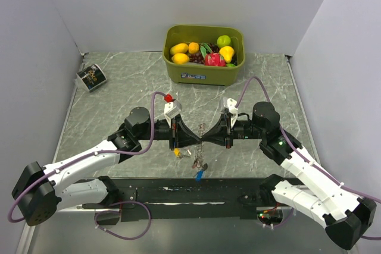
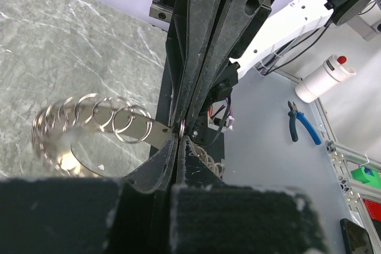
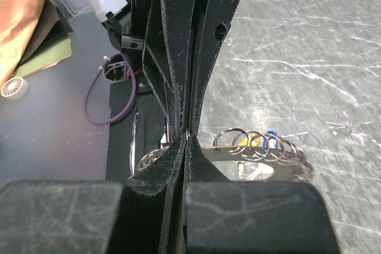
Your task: Put the keys on the keyring
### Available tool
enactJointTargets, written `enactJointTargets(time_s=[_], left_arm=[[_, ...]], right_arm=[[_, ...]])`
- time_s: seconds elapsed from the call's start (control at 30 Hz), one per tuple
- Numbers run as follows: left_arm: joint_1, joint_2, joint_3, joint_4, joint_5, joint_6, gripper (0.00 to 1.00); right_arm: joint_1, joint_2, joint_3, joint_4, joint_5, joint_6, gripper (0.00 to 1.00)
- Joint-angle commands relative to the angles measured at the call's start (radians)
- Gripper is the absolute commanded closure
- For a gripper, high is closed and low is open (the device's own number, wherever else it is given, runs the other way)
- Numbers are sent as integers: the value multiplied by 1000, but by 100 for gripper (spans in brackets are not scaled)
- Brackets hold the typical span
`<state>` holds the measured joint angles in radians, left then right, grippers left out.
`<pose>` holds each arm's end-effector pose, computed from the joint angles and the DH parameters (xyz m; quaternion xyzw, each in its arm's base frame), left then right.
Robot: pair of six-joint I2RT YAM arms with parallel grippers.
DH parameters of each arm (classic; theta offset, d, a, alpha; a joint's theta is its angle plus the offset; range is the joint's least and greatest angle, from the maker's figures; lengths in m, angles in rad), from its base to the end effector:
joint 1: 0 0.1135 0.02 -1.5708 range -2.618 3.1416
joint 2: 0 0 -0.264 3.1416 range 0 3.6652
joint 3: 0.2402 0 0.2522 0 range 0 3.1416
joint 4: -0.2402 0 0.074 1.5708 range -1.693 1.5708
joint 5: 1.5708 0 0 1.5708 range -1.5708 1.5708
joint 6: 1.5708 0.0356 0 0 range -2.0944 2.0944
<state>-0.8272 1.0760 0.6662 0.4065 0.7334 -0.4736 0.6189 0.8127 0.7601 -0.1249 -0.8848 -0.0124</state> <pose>0.1474 -0.1955 0.3029 0.3655 0.6064 -0.6011 0.3707 0.1317 0.1276 0.3352 -0.4763 0.5736 0.4865 0.4554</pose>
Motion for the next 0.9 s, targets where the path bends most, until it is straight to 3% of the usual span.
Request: enactJointTargets(time_s=[0.0,0.1,0.2,0.23,0.3,0.33,0.4,0.5,0.6,0.87], left_arm=[[-6,-11,10,34,0,7,99],[-6,-24,4,46,-15,1,99],[-6,-51,-16,77,-29,3,99],[-4,-59,-23,86,-43,4,99],[-6,-82,-42,104,-55,6,99],[-6,-90,-46,107,-61,6,99],[-6,-103,-56,112,-75,7,99],[-6,-110,-62,109,-83,7,99],[-6,-113,-65,104,-94,7,99],[-6,-119,-62,95,-124,23,99]], right_arm=[[-4,-3,5,88,-43,6,100],[-4,-3,-1,91,-16,8,100],[-4,-6,-5,96,18,9,90],[-7,-6,-7,102,32,35,76],[-7,-18,-8,105,110,43,60],[-7,-23,-10,99,162,58,47],[-14,-41,-18,100,236,57,37],[-21,-79,-42,120,276,72,14],[-25,-115,-65,148,306,81,1],[-31,-141,-74,136,322,84,0]])
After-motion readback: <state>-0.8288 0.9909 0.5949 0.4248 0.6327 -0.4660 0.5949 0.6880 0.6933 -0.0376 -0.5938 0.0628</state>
